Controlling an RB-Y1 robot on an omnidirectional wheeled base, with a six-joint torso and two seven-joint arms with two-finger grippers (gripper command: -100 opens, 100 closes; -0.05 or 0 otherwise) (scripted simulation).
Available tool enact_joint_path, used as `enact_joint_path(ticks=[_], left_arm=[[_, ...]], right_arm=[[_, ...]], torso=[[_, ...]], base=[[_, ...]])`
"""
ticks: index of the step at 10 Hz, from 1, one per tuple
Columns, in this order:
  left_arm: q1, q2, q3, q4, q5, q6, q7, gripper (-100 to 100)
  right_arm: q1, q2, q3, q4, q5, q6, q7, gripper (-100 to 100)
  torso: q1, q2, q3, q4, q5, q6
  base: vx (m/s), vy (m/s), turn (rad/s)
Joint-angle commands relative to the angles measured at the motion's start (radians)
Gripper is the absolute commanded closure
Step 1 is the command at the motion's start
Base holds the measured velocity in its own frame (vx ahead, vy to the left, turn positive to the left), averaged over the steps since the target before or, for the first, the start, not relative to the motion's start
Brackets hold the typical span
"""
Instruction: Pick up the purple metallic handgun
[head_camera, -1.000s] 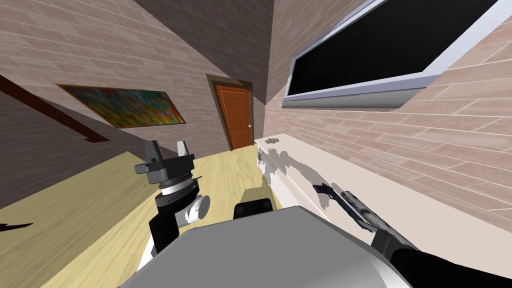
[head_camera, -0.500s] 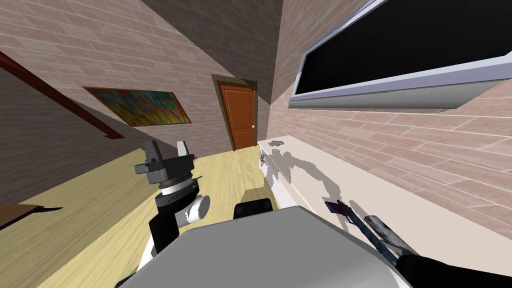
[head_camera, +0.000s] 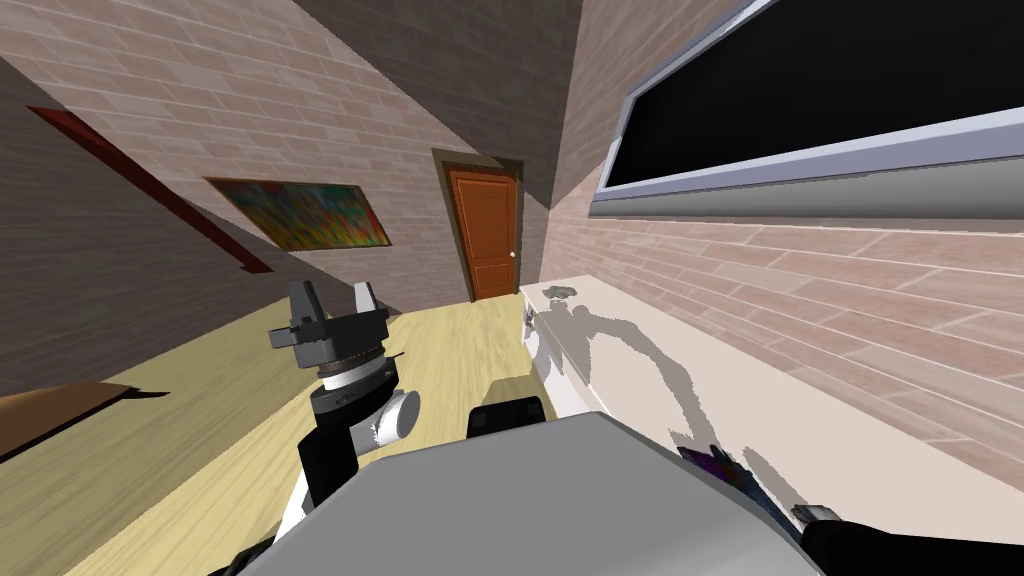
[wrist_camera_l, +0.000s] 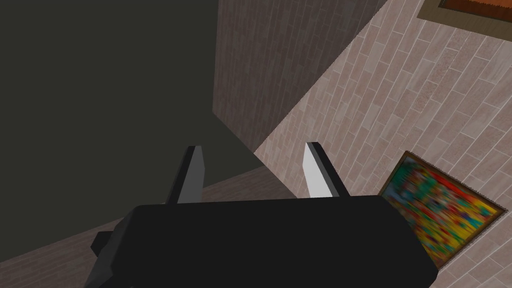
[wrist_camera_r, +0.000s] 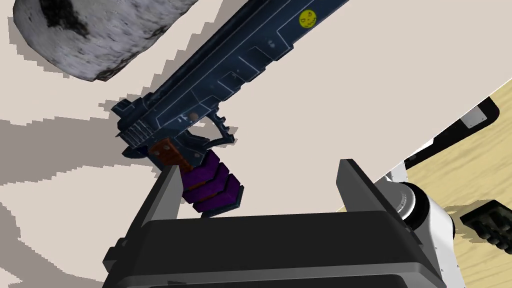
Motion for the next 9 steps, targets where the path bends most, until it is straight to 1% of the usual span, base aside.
enact_joint_path(ticks=[1, 3, 4, 6, 8, 9], left_arm=[[0.000, 0.000, 0.000, 0.000, 0.000, 0.000, 0.000, 0], [0.000, 0.000, 0.000, 0.000, 0.000, 0.000, 0.000, 0], [0.000, 0.000, 0.000, 0.000, 0.000, 0.000, 0.000, 0], [0.000, 0.000, 0.000, 0.000, 0.000, 0.000, 0.000, 0], [0.000, 0.000, 0.000, 0.000, 0.000, 0.000, 0.000, 0], [0.000, 0.000, 0.000, 0.000, 0.000, 0.000, 0.000, 0]], right_arm=[[0.007, -0.044, 0.023, 0.037, 0.024, -0.002, 0.028, -100], [0.009, -0.095, 0.059, 0.057, 0.054, 0.004, 0.044, -100], [0.003, -0.116, 0.080, 0.061, 0.066, 0.007, 0.051, -100], [-0.023, -0.146, 0.128, 0.059, 0.083, 0.012, 0.060, -100], [-0.065, -0.158, 0.179, 0.045, 0.091, 0.015, 0.064, -100], [-0.056, -0.157, 0.166, 0.053, 0.089, 0.013, 0.062, -100]], torso=[[0.000, 0.000, 0.000, 0.000, 0.000, 0.000], [0.000, 0.000, 0.000, 0.000, 0.000, 0.000], [0.000, 0.001, 0.000, 0.000, 0.000, 0.000], [0.001, 0.002, 0.001, 0.000, 0.000, 0.000], [0.003, 0.006, 0.003, 0.001, 0.001, 0.001], [0.005, 0.008, 0.004, 0.002, 0.001, 0.001]], base=[[0.151, -0.067, 0.139], [0.127, -0.063, 0.121], [0.126, -0.054, 0.095], [0.088, -0.046, 0.064], [0.030, -0.018, 0.031], [0.009, -0.005, 0.005]])
